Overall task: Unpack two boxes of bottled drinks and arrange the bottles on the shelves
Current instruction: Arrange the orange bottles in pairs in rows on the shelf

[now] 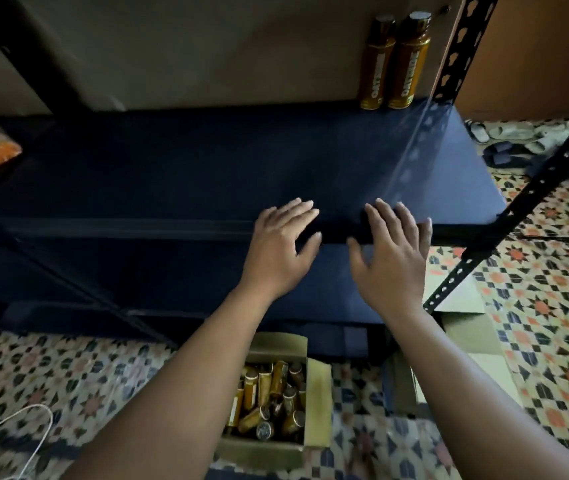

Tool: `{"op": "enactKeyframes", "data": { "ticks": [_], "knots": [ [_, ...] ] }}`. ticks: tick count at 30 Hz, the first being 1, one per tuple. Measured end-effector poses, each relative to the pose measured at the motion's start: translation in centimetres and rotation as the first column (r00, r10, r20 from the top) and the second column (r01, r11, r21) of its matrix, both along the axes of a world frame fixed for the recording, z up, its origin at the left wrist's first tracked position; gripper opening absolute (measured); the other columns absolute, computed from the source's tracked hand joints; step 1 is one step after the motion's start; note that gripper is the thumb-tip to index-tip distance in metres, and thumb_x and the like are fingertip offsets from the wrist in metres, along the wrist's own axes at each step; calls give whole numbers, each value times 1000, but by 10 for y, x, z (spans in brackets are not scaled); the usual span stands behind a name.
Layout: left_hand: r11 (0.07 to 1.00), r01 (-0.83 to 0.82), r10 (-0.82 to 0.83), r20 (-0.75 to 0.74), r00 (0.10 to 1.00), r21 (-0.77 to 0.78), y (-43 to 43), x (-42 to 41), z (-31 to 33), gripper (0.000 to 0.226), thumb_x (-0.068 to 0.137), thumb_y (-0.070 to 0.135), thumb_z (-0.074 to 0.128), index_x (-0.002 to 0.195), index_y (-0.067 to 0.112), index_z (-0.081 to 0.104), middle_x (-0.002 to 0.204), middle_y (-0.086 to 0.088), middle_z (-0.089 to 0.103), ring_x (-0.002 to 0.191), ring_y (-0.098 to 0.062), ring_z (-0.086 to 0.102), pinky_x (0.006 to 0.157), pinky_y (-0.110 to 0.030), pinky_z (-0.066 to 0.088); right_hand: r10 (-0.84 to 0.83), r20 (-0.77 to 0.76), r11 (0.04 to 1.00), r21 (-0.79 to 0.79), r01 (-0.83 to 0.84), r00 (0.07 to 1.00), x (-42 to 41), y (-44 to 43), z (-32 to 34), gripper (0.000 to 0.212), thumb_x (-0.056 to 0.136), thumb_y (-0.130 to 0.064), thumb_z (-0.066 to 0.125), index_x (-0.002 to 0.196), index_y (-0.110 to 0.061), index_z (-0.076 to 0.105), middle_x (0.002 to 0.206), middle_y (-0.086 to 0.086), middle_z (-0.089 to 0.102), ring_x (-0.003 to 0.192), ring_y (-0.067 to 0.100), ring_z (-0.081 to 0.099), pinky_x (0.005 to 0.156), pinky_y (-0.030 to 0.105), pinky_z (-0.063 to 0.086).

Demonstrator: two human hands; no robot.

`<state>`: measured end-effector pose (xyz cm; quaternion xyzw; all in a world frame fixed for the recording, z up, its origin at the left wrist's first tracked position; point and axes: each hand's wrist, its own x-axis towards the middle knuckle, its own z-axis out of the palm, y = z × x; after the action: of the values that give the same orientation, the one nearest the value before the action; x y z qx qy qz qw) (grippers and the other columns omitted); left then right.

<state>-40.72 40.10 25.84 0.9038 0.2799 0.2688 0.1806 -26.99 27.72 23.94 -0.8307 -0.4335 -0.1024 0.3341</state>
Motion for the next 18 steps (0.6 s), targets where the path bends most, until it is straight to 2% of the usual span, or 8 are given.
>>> {"op": "enactKeyframes", "data": {
  "ticks": [2, 3, 4, 7, 10, 12, 13, 18],
  "knots": [
    [999, 41, -41, -49, 998, -2, -13, -27, -11, 48, 102, 34, 57, 147, 18, 52, 163, 9, 29, 154, -9, 15, 126, -39, 15, 46, -21, 999, -23, -46, 999, -25, -10, -11, 64, 101, -38, 59, 156, -12, 39, 167, 11, 28, 157, 31, 13, 124, 53, 26],
    [997, 51, -56, -82, 995, -57, -18, -40, -18, 48, 102, 36, 56, 147, 21, 52, 165, 14, 21, 155, -7, 9, 124, -34, 18, 66, -84, 996, -46, -70, 994, -36, -14, -15, 67, 102, -39, 58, 159, -13, 34, 170, 11, 17, 158, 30, 7, 124, 49, 26],
    [988, 43, -61, -117, 991, -148, -22, -54, -26, 47, 102, 39, 57, 147, 25, 52, 164, 16, 22, 154, -8, 12, 121, -32, 24, 88, -166, 991, -83, -102, 982, -47, -17, -19, 67, 103, -41, 57, 160, -16, 32, 171, 9, 12, 158, 27, 6, 123, 44, 25],
    [886, -55, -48, -210, 977, -460, -30, -99, -64, 52, 98, 46, 61, 147, 34, 50, 151, 9, 48, 141, -13, 41, 115, -39, 39, 161, -396, 909, -297, -292, 904, -74, -25, -50, 67, 102, -51, 54, 159, -24, 34, 166, 2, 30, 154, 22, 23, 121, 39, 29],
    [780, -212, -50, -395, 917, -590, -34, -148, -114, 57, 96, 43, 66, 148, 28, 50, 140, 2, 58, 128, -15, 55, 105, -28, 43, 164, -646, 659, -491, -570, 746, -91, -30, -98, 65, 99, -54, 57, 155, -28, 40, 152, 1, 52, 139, 23, 49, 114, 39, 41],
    [708, -287, -119, -510, 852, -645, -37, -174, -145, 63, 95, 45, 66, 152, 27, 45, 141, -3, 58, 124, -18, 58, 100, -29, 46, 114, -716, 477, -569, -671, 689, -100, -36, -126, 65, 98, -54, 59, 155, -29, 41, 147, 3, 56, 136, 24, 52, 112, 37, 42],
    [676, -318, -156, -551, 820, -665, -39, -186, -162, 65, 95, 46, 66, 153, 27, 42, 142, -4, 57, 124, -19, 58, 98, -29, 46, 96, -725, 423, -591, -687, 682, -105, -38, -142, 67, 97, -55, 59, 155, -30, 40, 146, 4, 57, 135, 24, 53, 111, 35, 41],
    [549, -444, -235, -641, 731, -708, -56, -224, -267, 70, 97, 51, 61, 158, 32, 31, 151, -5, 50, 127, -22, 57, 90, -31, 48, 84, -747, 402, -580, -709, 659, -127, -47, -238, 61, 99, -53, 59, 153, -34, 41, 141, 3, 62, 125, 24, 60, 105, 39, 48]
  ]
}}
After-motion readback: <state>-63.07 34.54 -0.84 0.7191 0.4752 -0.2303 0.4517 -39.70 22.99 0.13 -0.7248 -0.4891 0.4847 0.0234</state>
